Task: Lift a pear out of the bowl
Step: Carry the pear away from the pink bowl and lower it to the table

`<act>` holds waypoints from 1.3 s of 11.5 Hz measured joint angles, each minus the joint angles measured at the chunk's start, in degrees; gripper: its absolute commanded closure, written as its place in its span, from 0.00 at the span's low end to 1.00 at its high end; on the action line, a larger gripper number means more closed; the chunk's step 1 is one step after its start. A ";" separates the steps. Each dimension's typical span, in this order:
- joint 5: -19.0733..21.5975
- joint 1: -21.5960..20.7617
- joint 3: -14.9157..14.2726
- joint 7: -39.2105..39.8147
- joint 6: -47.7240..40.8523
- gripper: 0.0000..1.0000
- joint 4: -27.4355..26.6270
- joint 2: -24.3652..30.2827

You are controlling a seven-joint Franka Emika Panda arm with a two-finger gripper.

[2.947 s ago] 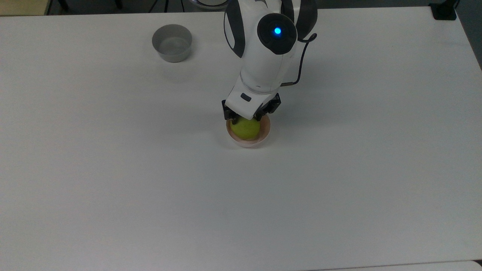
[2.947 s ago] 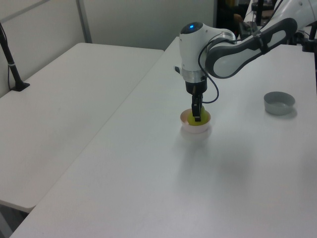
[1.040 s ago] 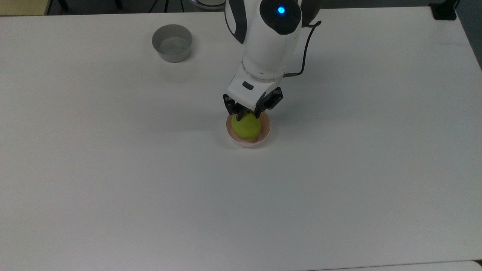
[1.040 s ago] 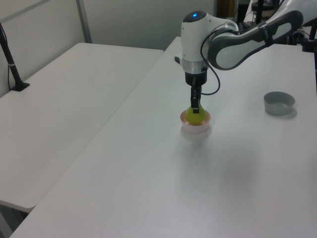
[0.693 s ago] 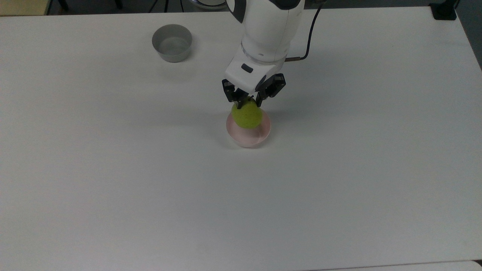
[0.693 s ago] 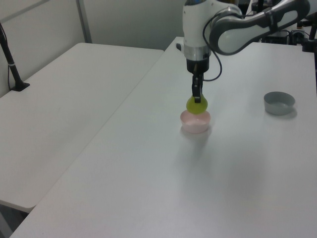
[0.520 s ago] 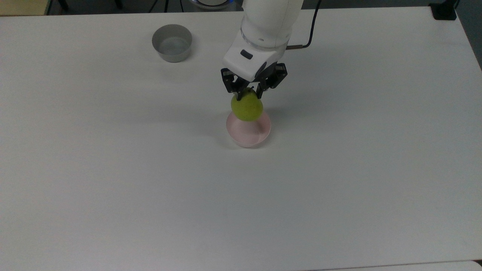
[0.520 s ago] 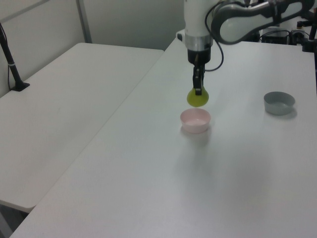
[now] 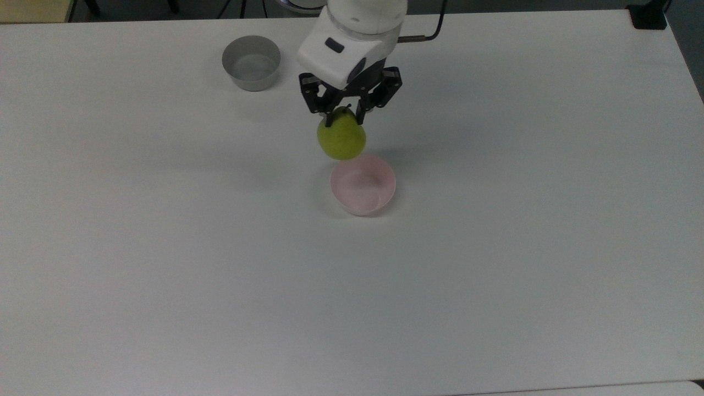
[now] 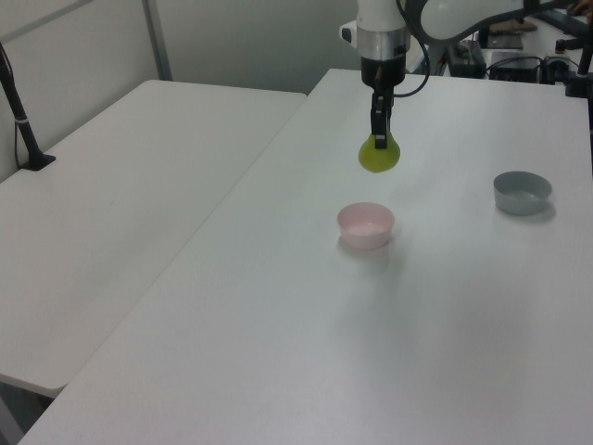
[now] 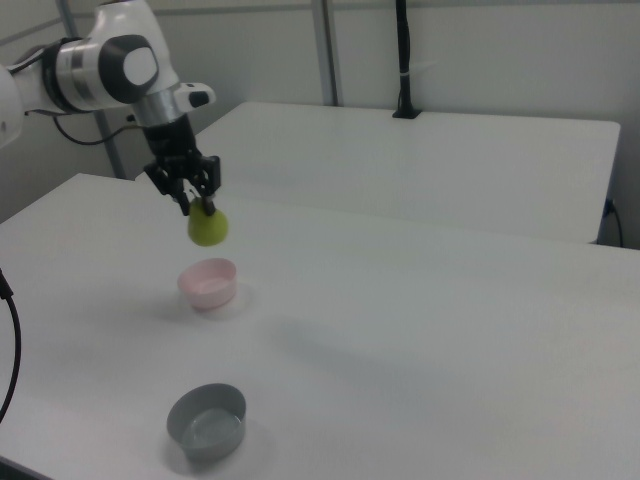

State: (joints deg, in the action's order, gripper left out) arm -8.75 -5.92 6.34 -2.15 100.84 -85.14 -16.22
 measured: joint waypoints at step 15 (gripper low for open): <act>4.03 6.77 -15.76 19.92 14.49 0.76 -2.90 -8.43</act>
State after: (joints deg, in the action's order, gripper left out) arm -4.72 0.85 -9.42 17.77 115.33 -88.04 -24.65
